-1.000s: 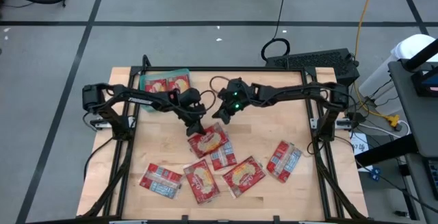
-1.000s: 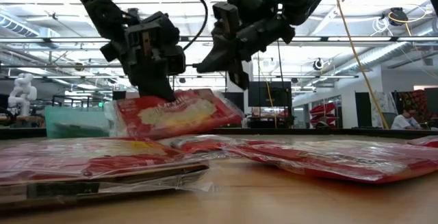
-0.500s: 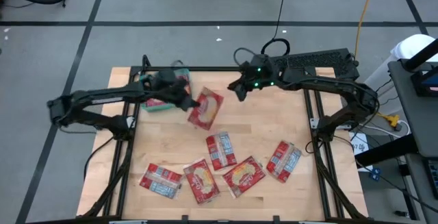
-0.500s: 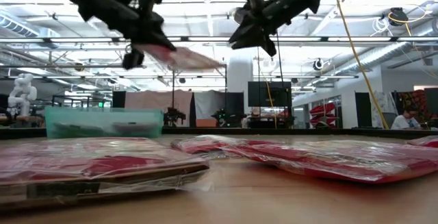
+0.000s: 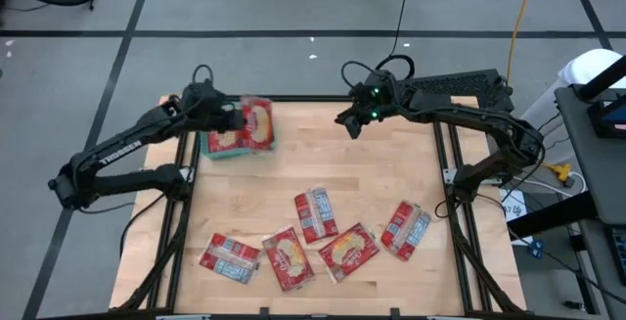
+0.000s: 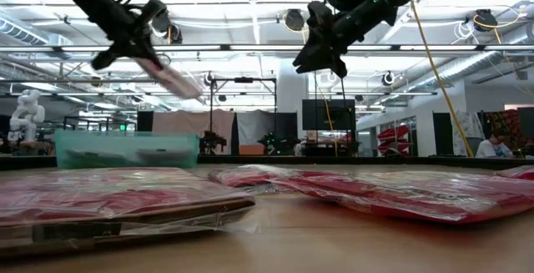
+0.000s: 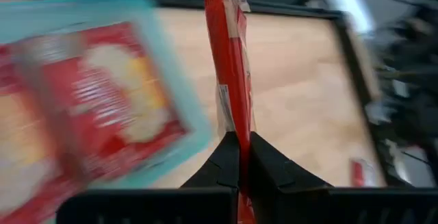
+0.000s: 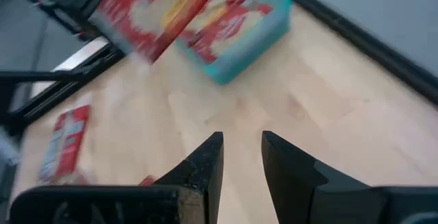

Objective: Sort popcorn bags into baskets
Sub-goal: Put the red popcorn bag into the blue bin

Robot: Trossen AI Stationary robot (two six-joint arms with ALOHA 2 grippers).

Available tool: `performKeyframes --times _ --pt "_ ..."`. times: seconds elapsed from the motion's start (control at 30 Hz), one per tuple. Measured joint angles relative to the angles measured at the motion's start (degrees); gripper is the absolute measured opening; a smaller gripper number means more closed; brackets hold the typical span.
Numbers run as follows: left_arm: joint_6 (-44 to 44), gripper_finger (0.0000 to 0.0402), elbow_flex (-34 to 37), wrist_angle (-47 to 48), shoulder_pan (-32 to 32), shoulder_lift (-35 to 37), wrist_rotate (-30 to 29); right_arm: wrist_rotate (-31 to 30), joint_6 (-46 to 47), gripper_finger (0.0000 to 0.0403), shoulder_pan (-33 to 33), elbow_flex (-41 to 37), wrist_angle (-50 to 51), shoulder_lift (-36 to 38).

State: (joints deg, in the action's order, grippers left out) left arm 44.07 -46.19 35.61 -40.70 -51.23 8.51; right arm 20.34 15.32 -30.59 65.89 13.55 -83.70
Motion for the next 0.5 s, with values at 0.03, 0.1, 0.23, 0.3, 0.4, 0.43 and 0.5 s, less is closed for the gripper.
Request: performKeyframes --times 0.03,0.1,0.23,0.3,0.4,0.43,0.5 --pt "0.0 0.001 -0.7 2.5 -1.2 0.0 -0.6 1.1 0.0 0.0096 -0.2 -0.4 0.0 0.0" --pt "-0.8 0.001 -1.6 5.1 -3.3 -0.1 -2.4 2.3 0.0 0.0096 -0.3 -1.5 0.0 0.0" --pt "-4.1 0.001 -2.1 5.2 -7.0 0.0 -4.5 2.5 0.1 0.0096 -0.2 -3.2 0.1 0.0" --pt "-5.6 0.001 -2.1 6.9 -9.0 -0.1 -5.5 2.5 0.1 0.0096 -0.2 -3.6 0.1 0.0" --pt "-7.7 0.001 -2.1 10.8 -11.5 -0.1 -5.8 2.5 0.0 0.0096 -0.2 -3.7 0.0 0.0" --pt "-8.4 0.001 -2.1 12.6 -12.1 -0.1 -5.7 2.4 0.0 0.0096 -0.2 -3.7 0.0 0.0" --pt "-9.7 0.001 -2.1 15.3 -13.3 -0.1 -5.9 2.5 -0.1 0.0096 -0.2 -3.7 0.0 0.0"
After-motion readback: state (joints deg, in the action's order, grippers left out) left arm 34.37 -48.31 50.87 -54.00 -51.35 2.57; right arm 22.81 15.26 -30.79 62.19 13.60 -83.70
